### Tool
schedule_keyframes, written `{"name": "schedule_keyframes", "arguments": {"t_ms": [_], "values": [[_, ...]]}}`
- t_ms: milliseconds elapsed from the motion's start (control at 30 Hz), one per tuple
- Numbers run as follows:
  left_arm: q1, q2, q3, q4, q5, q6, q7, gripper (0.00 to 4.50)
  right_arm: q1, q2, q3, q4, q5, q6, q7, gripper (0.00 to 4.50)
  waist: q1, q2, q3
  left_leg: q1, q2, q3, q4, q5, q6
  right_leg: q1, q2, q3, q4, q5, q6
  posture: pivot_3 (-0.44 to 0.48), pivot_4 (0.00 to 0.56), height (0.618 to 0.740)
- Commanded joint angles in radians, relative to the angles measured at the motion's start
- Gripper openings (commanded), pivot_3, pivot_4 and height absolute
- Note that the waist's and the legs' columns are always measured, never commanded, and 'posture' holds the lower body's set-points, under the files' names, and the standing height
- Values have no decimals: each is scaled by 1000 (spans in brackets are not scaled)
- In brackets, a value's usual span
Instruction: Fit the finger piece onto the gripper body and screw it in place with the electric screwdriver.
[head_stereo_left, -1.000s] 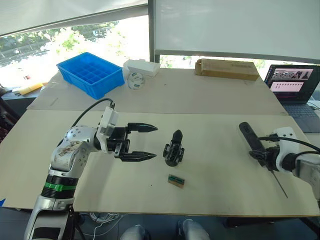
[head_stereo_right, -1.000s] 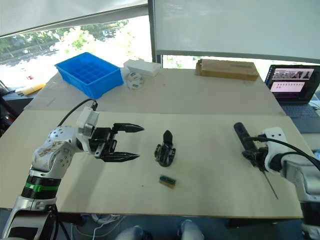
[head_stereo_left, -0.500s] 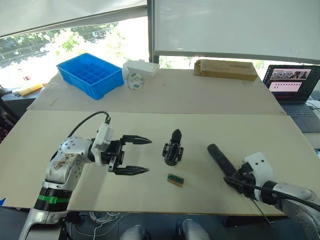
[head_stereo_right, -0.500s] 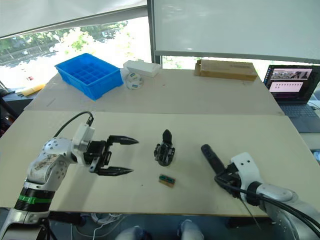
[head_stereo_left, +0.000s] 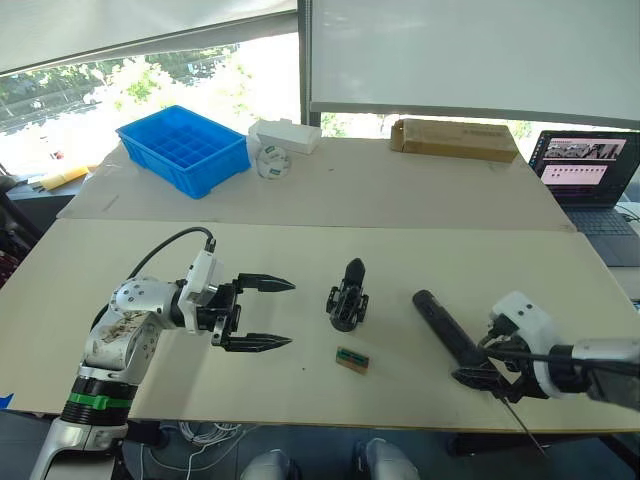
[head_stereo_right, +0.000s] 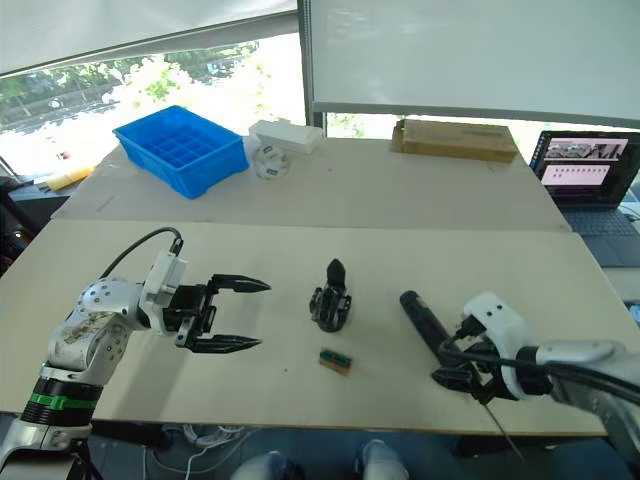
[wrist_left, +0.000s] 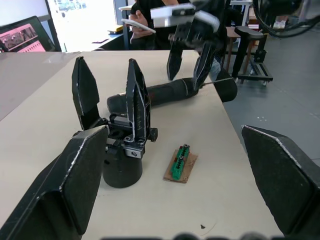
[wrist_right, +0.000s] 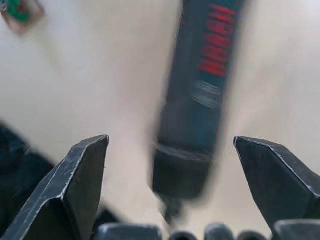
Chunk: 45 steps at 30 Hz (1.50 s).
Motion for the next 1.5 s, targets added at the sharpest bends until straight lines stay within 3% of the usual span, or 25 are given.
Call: {"name": "schedule_keyframes", "arguments": {"t_ms": [33,200,467,767,1333,1500], "values": [[-20,21,1,-7,-4,12,-17,4500,-82,-81,120,24,59,54,17,4428,1,-1,0,0,0,0,0,0,0,0,0,0,0,0,0,0,150,740],[9,30,-3,-55,-11,13,-34,4500,-197,-141,286,55,48,54,-3,4428,2,-1,0,-2,-1,0,1,-1,1,-1,-2,0,-1,0,0,0,150,740],[64,33,-5,-119,-18,32,-16,4500,-301,-74,427,106,99,54,-94,4428,-1,-1,0,-2,0,0,1,0,0,-1,-3,-2,0,0,0,0,150,740],[63,18,-31,-159,-27,47,-14,4500,-403,-49,592,229,-30,47,-108,4428,0,-1,0,-2,-1,1,1,0,0,-1,-3,-4,1,0,0,0,150,740],[71,54,-11,-156,-27,43,-42,4500,-503,-7,753,323,-190,9,-17,4428,-11,-1,0,-1,0,1,2,0,0,-1,-3,-5,1,0,1,0,150,740],[76,55,-10,-171,-34,50,-34,4500,-466,-14,760,318,-213,-11,5,2914,-15,-3,-1,-1,0,1,2,0,0,0,-3,-5,1,0,1,0,150,740]]}}
